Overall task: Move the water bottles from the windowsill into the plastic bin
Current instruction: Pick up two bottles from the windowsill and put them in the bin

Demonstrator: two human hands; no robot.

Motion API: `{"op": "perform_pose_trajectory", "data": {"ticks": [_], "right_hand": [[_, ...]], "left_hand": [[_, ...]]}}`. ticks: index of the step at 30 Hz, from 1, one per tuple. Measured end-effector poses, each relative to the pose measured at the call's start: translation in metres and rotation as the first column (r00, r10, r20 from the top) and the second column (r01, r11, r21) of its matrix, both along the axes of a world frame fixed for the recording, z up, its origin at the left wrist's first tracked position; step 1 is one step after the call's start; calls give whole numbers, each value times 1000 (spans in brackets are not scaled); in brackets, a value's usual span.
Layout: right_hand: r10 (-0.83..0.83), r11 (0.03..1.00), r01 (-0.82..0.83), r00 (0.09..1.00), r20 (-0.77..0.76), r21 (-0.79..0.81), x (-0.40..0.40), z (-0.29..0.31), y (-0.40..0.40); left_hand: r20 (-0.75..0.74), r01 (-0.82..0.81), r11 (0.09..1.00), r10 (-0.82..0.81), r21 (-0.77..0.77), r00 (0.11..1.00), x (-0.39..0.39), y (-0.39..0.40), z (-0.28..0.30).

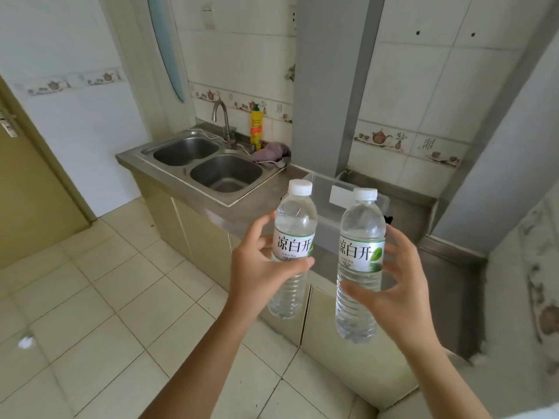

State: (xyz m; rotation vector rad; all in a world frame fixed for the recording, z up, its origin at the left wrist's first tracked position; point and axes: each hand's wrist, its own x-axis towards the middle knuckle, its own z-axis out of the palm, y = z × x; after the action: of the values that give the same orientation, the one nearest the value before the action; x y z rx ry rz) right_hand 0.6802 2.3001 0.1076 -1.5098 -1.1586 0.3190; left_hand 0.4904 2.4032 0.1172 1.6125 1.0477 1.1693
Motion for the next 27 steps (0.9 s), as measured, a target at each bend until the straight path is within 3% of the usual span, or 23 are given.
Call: {"op": "perform_pose_trajectory", "data": {"ticks": [10,15,20,27], "right_hand": [[-202,978,197,976,-79,-62,81,-21,120],[-216,976,211,971,-100,-51,137,-33,189],[-212,977,205,966,-148,-61,189,-46,257],[-263,958,231,946,-189,-172,248,-101,313]], "left_hand": [[1,187,982,-187,-30,982,115,160,-10],[3,223,974,-224,-32,975,187,225,-22],[1,298,946,-300,-129,954,251,286,-40],[-62,343,915,-363,-212,930,312,335,-91]]}}
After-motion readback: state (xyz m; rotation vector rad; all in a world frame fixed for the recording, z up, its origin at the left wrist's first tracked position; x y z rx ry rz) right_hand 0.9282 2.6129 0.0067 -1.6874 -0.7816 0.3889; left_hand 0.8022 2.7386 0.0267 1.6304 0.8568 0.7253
